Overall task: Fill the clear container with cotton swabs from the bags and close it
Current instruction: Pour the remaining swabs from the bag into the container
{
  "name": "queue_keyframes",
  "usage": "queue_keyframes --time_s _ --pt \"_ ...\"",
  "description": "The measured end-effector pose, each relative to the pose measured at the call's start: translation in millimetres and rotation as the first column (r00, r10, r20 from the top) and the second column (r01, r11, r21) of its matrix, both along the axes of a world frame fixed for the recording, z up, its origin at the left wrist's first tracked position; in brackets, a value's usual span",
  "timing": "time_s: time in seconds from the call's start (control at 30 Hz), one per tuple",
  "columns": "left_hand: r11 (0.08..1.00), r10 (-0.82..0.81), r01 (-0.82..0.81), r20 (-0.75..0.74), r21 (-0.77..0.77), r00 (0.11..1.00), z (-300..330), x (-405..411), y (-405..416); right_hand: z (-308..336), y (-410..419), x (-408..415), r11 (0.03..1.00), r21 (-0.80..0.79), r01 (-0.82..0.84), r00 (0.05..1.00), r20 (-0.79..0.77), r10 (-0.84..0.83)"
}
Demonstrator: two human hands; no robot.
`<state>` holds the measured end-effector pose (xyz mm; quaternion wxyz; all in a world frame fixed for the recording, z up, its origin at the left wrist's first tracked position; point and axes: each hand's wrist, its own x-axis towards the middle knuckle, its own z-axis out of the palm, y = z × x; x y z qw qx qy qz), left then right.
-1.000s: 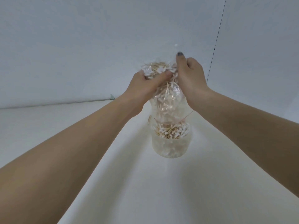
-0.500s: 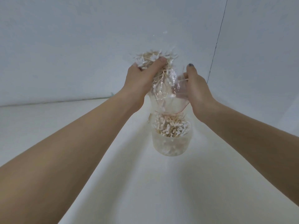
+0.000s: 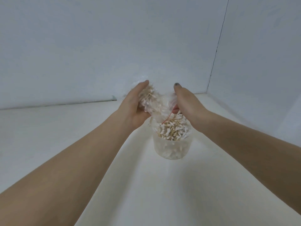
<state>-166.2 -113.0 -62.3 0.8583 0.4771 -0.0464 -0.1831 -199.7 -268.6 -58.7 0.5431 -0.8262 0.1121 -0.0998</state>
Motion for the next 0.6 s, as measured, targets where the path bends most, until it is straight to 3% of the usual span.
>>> queue_keyframes --time_s 0.27,0.43,0.6 --pt "0.99 0.137 -0.139 -0.066 -0.03 0.988 -10.5 13.6 8.1 1.8 4.6 1.6 0.995 -0.097 0.018 0.997 0.08 -0.01" --pt "0.972 0.186 -0.196 -0.086 -0.131 0.979 -9.8 17.4 22.8 -11.4 5.8 -11.1 0.975 -0.214 -0.067 0.996 0.041 0.077" --pt "0.958 0.237 -0.257 -0.153 -0.13 0.959 -17.0 20.6 39.5 -21.5 8.9 -19.8 0.948 -0.299 -0.109 0.992 0.029 0.123"
